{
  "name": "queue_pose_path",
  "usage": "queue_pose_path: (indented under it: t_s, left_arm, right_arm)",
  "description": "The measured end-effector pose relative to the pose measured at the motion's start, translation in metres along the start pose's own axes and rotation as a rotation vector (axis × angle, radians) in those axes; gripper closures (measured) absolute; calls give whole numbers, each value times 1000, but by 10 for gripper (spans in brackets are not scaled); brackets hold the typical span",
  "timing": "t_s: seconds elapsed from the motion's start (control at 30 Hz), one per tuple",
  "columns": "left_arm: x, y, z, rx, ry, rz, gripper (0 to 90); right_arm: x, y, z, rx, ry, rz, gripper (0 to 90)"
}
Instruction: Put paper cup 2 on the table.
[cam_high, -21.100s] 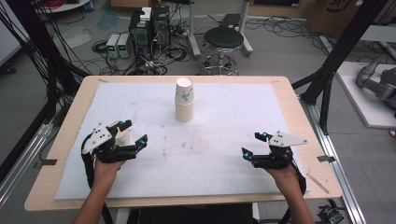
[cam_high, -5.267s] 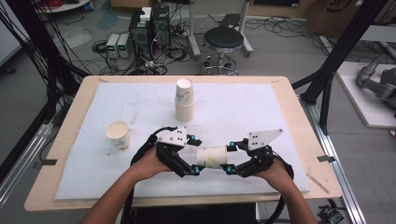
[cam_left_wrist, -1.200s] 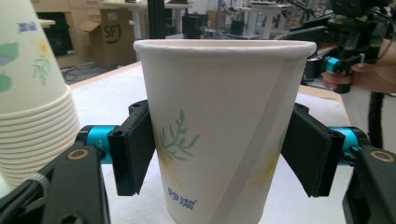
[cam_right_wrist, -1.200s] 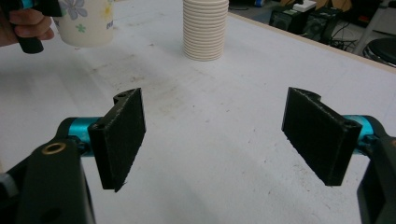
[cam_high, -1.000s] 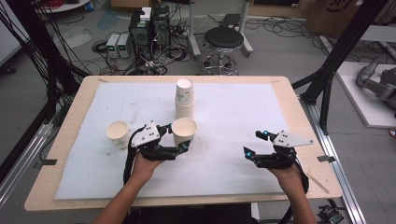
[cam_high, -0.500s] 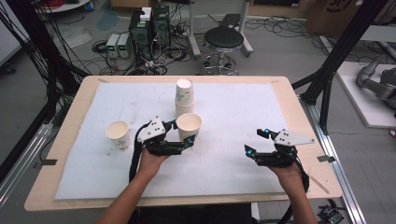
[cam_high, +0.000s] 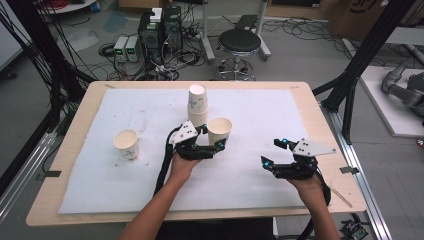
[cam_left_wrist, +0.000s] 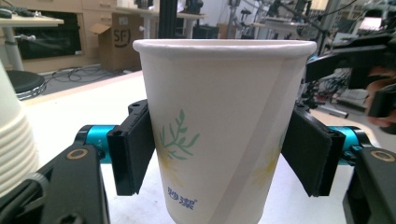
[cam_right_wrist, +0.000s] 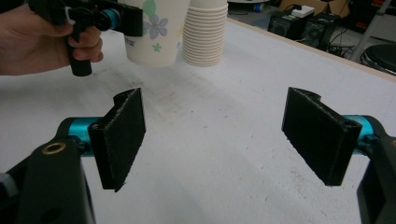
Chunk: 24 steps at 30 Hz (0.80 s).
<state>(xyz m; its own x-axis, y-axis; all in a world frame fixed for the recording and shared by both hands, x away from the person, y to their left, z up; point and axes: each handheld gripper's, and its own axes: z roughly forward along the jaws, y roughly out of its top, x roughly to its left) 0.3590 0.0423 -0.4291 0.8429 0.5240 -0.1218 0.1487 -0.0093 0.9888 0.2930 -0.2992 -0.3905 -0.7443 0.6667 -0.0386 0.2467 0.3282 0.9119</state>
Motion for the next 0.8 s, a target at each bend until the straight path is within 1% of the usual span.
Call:
queue_pose_path:
  t_s: [0.07,0.13,0.27,0.3,0.43,0.5,0.6,0.67,0.7,0.77,0.8]
  left_arm:
    - [-1,-2,6,6,-1,-3,304]
    - [-2,-5,11,21,-3,6,304]
    - [-1,-13,22,67,0,8,301]
    - [-1,-14,25,75,0,3,302]
    - [-2,-17,30,83,-2,-3,301]
    - [-3,-20,35,103,-19,-2,301]
    - [-5,-23,41,131,-20,5,300]
    - [-7,-24,44,154,-11,19,301]
    - [-7,-24,44,154,-11,19,302]
    - [-9,-24,46,170,3,33,304]
    - [-10,-24,47,185,18,36,305]
  right_arm:
    - [-1,0,-1,1,1,6,221]
    - [-2,0,-1,-2,1,4,221]
    - [-2,0,-2,-6,-4,5,221]
    - [-3,0,-1,-6,-5,4,221]
    - [-2,-1,-1,-1,0,9,221]
    - [-3,0,0,-3,3,9,221]
    - [-3,0,1,-7,5,7,221]
    - [-3,0,0,-4,8,8,221]
    - [-3,0,0,-4,8,8,221]
    - [-3,0,0,-6,8,9,221]
    - [-3,0,0,-7,8,10,221]
